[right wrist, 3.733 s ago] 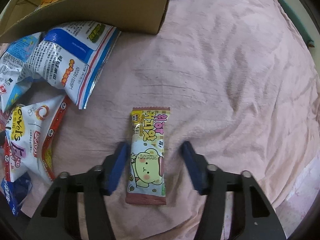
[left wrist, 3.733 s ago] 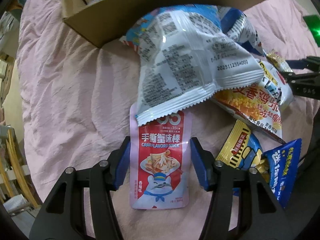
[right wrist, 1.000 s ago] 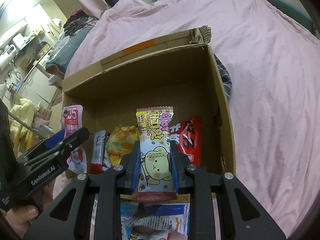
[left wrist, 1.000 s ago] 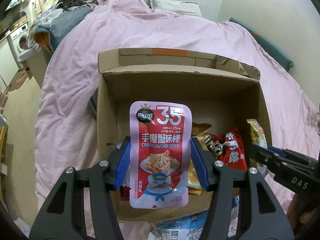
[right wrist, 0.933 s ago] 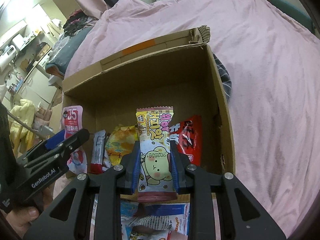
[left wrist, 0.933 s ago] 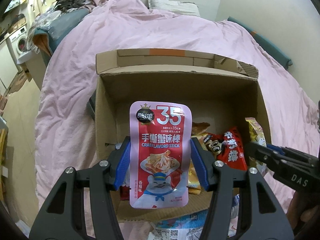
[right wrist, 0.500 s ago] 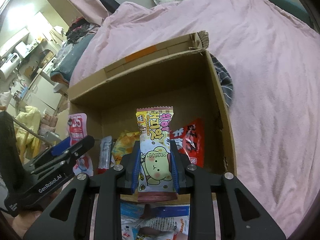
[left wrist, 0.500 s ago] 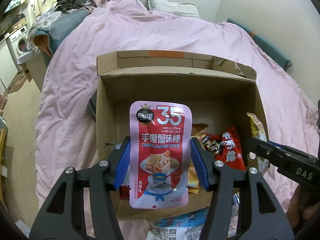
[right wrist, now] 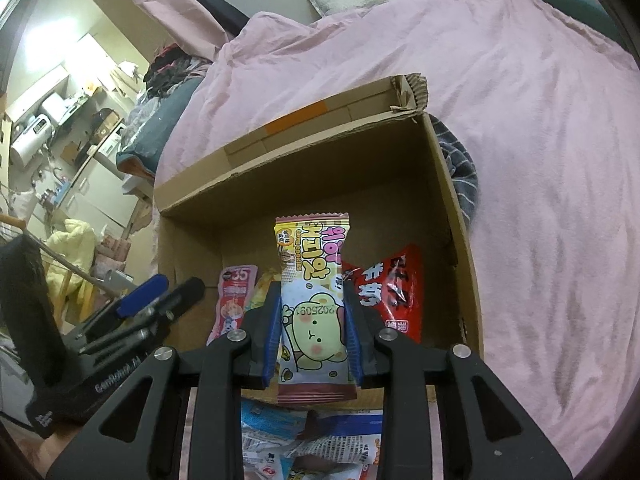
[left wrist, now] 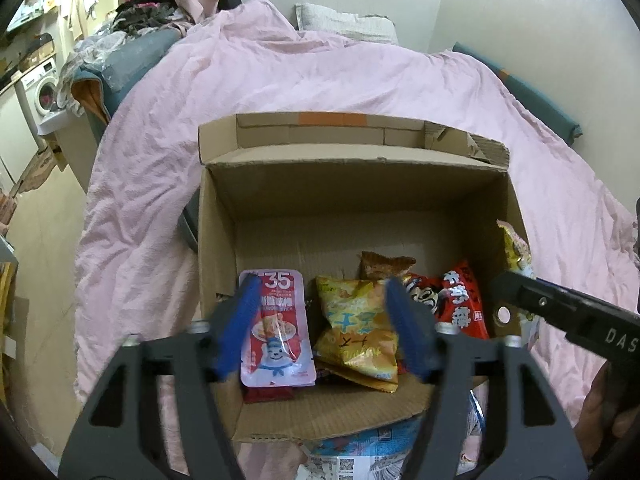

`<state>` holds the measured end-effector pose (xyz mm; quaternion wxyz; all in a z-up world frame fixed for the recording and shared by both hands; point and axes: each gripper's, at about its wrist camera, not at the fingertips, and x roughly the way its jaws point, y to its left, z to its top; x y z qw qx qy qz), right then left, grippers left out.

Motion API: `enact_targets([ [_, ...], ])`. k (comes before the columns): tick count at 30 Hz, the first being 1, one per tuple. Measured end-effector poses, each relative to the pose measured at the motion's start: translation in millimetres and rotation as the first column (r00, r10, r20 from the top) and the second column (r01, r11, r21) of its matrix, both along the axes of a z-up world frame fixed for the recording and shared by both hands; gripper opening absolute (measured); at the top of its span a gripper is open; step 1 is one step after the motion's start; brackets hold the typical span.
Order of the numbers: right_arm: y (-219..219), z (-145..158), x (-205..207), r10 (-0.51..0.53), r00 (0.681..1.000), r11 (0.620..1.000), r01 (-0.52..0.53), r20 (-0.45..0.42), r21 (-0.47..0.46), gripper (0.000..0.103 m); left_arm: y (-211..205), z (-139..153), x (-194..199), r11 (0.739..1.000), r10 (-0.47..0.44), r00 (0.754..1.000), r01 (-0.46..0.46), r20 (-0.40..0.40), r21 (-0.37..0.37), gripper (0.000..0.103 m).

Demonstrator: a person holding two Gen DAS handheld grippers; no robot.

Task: Organize snacks
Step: 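Open the left gripper to drop the crab stick packet in the box while the right drops the candy bar, then move both grippers back from the box to the snack pile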

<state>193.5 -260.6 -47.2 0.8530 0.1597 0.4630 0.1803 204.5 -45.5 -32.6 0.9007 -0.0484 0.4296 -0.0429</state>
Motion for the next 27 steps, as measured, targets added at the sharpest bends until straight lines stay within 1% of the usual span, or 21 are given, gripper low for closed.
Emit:
enact_targets([
  [1, -1, 0, 1, -0.003, 1.0, 1.0, 0.003, -0.004, 0.004, 0.031, 0, -1, 0, 1.0, 0.001, 1.0, -0.001, -0.002, 0.0, 0.084],
  [2, -3, 1, 1, -0.011, 1.0, 1.0, 0.011, -0.007, 0.011, 0.032, 0, -2, 0, 1.0, 0.006, 1.0, -0.006, -0.002, 0.002, 0.084],
  [3, -6, 1, 1, -0.019, 1.0, 1.0, 0.019, -0.008, 0.018, 0.036, 1, -2, 0, 1.0, 0.007, 1.0, -0.007, -0.002, 0.0, 0.084],
  [4, -8, 2, 1, -0.026, 1.0, 0.999, 0.026, -0.009, 0.028, 0.052, 1, -2, -1, 1.0, 0.002, 1.0, -0.002, -0.003, -0.002, 0.084],
  [5, -10, 3, 2, -0.032, 0.999, 0.999, 0.033, -0.009, 0.035, 0.064, 1, -2, -1, 1.0, 0.0, 1.0, 0.0, -0.001, 0.001, 0.084],
  [6, -14, 4, 1, -0.047, 0.999, 0.998, 0.048, -0.004, 0.043, 0.078, 2, 0, -2, 1.0, 0.004, 1.0, -0.004, 0.007, 0.006, 0.084],
  [10, -21, 8, 0, -0.063, 0.998, 0.997, 0.062, 0.004, 0.048, 0.079, 10, 4, -5, 0.999, 0.03, 0.999, -0.03, 0.012, -0.015, 0.084],
  [14, -26, 9, -4, -0.086, 0.996, 0.995, 0.086, -0.001, 0.058, 0.079, 17, 3, -8, 0.998, 0.048, 0.999, -0.048, -0.013, -0.047, 0.084],
  [19, -31, 13, -11, -0.102, 0.995, 0.993, 0.102, 0.003, 0.066, 0.079, 19, 10, -19, 0.998, 0.046, 0.999, -0.046, -0.002, -0.04, 0.084],
  [22, -34, 13, -18, -0.111, 0.994, 0.991, 0.111, -0.006, 0.076, 0.079, 22, 13, -26, 0.998, 0.045, 0.999, -0.046, -0.006, -0.048, 0.084],
  [25, -36, 12, -26, -0.11, 0.994, 0.99, 0.111, -0.022, 0.086, 0.079, 23, 12, -34, 0.997, 0.041, 0.999, -0.043, -0.025, -0.058, 0.084],
  [27, -37, 12, -31, -0.105, 0.994, 0.99, 0.107, -0.031, 0.091, 0.079, 23, 8, -40, 0.997, 0.034, 0.998, -0.037, -0.052, -0.073, 0.084],
])
